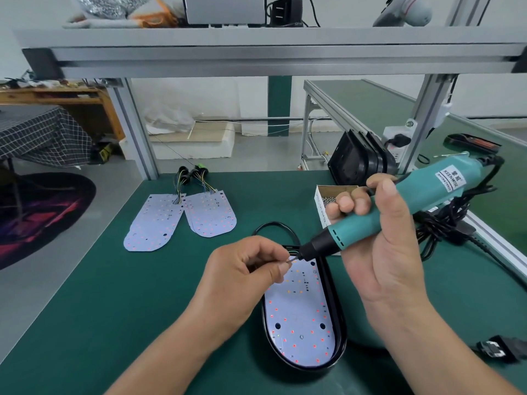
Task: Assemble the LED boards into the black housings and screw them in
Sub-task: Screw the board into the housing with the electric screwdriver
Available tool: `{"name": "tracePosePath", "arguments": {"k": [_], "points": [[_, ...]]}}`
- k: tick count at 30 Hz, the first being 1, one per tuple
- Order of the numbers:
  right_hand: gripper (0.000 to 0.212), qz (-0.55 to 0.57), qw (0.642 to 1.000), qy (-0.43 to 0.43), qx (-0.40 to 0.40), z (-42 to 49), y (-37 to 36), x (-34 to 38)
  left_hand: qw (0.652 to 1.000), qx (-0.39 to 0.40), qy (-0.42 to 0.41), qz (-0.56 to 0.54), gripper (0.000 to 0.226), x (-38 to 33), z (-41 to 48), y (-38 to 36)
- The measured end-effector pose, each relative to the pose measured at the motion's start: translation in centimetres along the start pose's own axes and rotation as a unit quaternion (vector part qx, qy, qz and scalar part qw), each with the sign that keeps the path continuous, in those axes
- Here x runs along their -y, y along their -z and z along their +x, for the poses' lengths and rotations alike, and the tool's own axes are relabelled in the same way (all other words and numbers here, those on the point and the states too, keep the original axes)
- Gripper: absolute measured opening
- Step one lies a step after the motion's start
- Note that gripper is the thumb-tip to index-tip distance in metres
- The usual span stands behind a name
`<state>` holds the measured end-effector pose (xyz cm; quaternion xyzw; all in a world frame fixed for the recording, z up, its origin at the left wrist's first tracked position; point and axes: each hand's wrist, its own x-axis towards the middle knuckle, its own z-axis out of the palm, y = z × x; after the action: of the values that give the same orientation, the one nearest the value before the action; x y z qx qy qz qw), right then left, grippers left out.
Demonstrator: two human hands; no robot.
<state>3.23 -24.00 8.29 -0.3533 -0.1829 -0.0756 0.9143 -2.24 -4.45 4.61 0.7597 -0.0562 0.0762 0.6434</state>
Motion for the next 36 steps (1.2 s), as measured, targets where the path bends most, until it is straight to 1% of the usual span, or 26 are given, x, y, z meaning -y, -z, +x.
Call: {"name": "tracePosePath", "arguments": {"k": [2, 3, 5, 7, 9, 10, 11, 12, 13, 14, 16, 18, 19, 21, 23, 28, 30, 36], "points": [[0.021, -0.003, 1.0, 0.0, -0.002, -0.1, -0.1, -0.2, 1.0, -0.002, 0.001, -0.001, 0.01, 0.2, 0.1, 0.0], [0.02, -0.001, 1.0, 0.001, -0.005, 0.0, -0.1, -0.2, 1.0, -0.003, -0.002, -0.001, 0.011, 0.3, 0.1, 0.0], [0.013, 0.01, 1.0, 0.0, -0.017, 0.0, 0.1, -0.1, 1.0, 0.004, -0.008, 0.001, 0.013, 0.2, 0.1, 0.0], [0.015, 0.025, 0.999, -0.006, -0.032, 0.1, 0.4, -0.2, 1.0, 0.008, -0.023, 0.013, 0.021, 0.0, 0.2, 0.4], [0.016, 0.037, 0.998, -0.01, -0.049, 0.3, 0.7, -0.3, 0.998, -0.019, -0.036, 0.04, 0.032, -0.1, 0.4, 1.3], [0.016, 0.039, 0.998, -0.01, -0.056, 0.4, 0.8, -0.3, 0.997, -0.044, -0.025, 0.05, 0.038, -0.2, 0.7, 1.8], [0.016, 0.039, 0.997, -0.009, -0.062, 0.6, 0.9, -0.4, 0.995, -0.067, -0.002, 0.068, 0.044, -0.1, 1.0, 2.5], [0.015, 0.04, 0.997, -0.008, -0.067, 0.7, 1.0, -0.4, 0.992, -0.074, 0.032, 0.1, 0.05, -0.1, 1.3, 3.2], [0.015, 0.041, 0.997, -0.007, -0.07, 0.8, 1.2, -0.4, 0.986, -0.059, 0.072, 0.139, 0.055, 0.0, 1.6, 3.6], [0.014, 0.041, 0.997, -0.006, -0.072, 0.9, 1.3, -0.5, 0.978, -0.026, 0.112, 0.172, 0.059, 0.1, 1.7, 3.9], [0.014, 0.034, 0.997, -0.006, -0.076, 1.1, 1.4, -0.7, 0.964, 0.062, 0.164, 0.202, 0.064, 0.2, 1.6, 3.7], [0.013, 0.016, 0.997, -0.008, -0.078, 1.3, 1.4, -1.1, 0.955, 0.127, 0.183, 0.196, 0.066, 0.5, 1.3, 3.0], [0.013, 0.008, 0.997, -0.009, -0.077, 1.3, 1.4, -1.3, 0.954, 0.143, 0.186, 0.186, 0.064, 0.7, 1.2, 2.5], [0.013, -0.006, 0.997, -0.012, -0.076, 1.4, 1.2, -1.7, 0.957, 0.155, 0.19, 0.153, 0.052, 1.1, 1.2, 1.7], [0.013, -0.021, 0.997, -0.015, -0.074, 1.4, 0.9, -2.2, 0.963, 0.143, 0.199, 0.115, 0.047, 1.5, 1.1, 1.1], [0.014, -0.051, 0.997, -0.029, -0.044, 1.5, 0.4, -3.2, 0.967, 0.123, 0.222, 0.022, 0.048, 2.3, 1.2, 0.6], [0.015, -0.06, 0.997, -0.035, -0.033, 1.3, 0.3, -3.5, 0.968, 0.115, 0.221, 0.011, 0.05, 2.5, 1.3, 0.5], [0.013, -0.084, 0.996, -0.033, -0.013, 1.1, -0.2, -4.0, 0.971, 0.096, 0.217, 0.015, 0.044, 3.0, 1.4, 0.2]]}}
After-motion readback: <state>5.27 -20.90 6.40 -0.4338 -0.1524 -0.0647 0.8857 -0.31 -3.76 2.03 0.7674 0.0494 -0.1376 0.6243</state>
